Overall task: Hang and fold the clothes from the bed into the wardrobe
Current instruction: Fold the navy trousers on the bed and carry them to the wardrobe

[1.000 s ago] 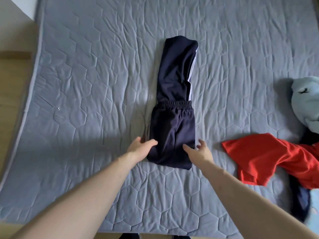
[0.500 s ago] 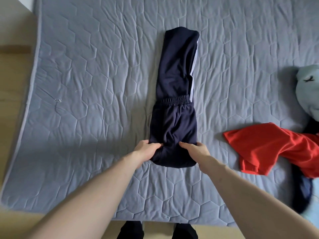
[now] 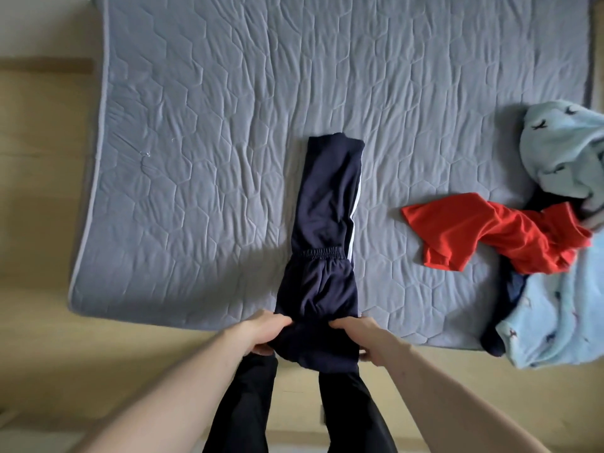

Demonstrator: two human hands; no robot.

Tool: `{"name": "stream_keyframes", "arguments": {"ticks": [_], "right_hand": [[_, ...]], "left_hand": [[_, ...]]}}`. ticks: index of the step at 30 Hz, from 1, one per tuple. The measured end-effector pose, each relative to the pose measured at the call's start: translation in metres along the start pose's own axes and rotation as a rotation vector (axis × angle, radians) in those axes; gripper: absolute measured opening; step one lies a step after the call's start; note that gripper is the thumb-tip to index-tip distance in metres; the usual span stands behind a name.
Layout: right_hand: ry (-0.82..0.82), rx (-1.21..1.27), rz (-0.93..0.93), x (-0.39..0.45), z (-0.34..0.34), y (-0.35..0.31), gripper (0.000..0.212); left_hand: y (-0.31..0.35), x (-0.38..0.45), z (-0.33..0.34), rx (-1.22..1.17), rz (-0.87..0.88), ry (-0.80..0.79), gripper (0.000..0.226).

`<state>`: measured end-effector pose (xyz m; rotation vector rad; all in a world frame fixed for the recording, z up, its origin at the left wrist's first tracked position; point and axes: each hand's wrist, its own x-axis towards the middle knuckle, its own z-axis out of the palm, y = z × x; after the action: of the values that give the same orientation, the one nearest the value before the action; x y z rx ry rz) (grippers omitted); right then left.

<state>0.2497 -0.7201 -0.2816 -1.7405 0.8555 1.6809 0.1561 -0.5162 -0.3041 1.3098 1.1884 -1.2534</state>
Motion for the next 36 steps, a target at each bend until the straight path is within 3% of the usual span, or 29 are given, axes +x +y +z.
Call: {"name": "stream_keyframes", "arguments": {"ticks": [5, 10, 17, 19, 23, 27, 31, 34, 36], "right_hand": [[0.059, 0.02, -0.01, -0.02, -0.009, -0.014, 0.032], [0.136, 0.062, -0.108, -0.026, -0.041, -0.092, 0.038], [0.209, 0.173, -0.264, -0.02, -0.09, -0.218, 0.008], [0.205, 0.268, -0.318, -0.011, -0.097, -0.244, 0.012], [0.214, 0.444, -0.448, 0.014, -0.099, -0.276, 0.024], [0.413, 0.32, -0.514, 0.064, -0.083, -0.258, 0.047], [0.579, 0.21, -0.399, 0.098, -0.046, -0.189, 0.076], [0.484, 0.25, -0.262, 0.11, -0.025, -0.147, 0.102], [0.344, 0.304, -0.196, 0.118, -0.015, -0.131, 0.098]], "left_hand": [[0.021, -0.035, -0.005, -0.127, 0.067, 0.047, 0.021], [0.101, -0.042, -0.041, -0.23, 0.228, 0.119, 0.036], [0.217, -0.027, -0.09, -0.375, 0.343, 0.145, 0.036], [0.242, -0.017, -0.098, -0.432, 0.368, 0.154, 0.045], [0.27, 0.01, -0.105, -0.506, 0.423, 0.189, 0.038], [0.269, 0.054, -0.108, -0.286, 0.444, 0.361, 0.027], [0.28, 0.072, -0.117, 0.156, 0.604, 0.628, 0.062], [0.315, 0.068, -0.128, 0.333, 0.777, 0.682, 0.074], [0.344, 0.068, -0.136, 0.453, 0.806, 0.638, 0.09]]}}
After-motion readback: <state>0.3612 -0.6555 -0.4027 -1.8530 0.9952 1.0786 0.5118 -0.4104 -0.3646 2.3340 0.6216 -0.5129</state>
